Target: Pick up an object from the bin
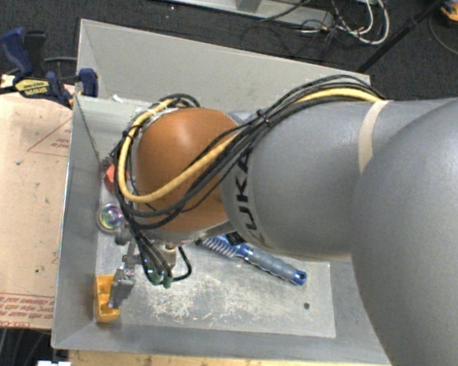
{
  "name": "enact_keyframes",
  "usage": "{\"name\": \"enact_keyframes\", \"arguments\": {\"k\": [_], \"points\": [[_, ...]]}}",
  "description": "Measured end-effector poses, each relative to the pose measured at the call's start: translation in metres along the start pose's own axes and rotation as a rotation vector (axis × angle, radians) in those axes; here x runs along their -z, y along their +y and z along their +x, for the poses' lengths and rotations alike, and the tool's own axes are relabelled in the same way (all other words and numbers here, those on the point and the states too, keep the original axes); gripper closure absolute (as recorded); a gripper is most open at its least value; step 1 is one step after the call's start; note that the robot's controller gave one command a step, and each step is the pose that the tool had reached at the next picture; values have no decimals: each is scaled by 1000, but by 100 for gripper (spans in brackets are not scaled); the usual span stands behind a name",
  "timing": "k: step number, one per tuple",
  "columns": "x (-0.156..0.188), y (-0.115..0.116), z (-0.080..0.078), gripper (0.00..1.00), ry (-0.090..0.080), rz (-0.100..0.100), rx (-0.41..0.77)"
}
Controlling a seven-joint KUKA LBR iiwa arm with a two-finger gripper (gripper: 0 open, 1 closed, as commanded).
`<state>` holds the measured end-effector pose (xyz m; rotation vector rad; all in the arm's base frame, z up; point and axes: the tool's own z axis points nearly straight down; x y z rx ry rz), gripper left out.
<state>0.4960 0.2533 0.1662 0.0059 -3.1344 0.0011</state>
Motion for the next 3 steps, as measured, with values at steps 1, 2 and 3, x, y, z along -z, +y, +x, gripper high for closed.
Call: {"name": "enact_keyframes", "arguments": {"k": [1,2,3], "points": [[-61,-8,6,0,-18,-7,-129],[-64,-9,7,100,-12,-5,-131],[104,-20,11,100,-15,-7,-159]]}}
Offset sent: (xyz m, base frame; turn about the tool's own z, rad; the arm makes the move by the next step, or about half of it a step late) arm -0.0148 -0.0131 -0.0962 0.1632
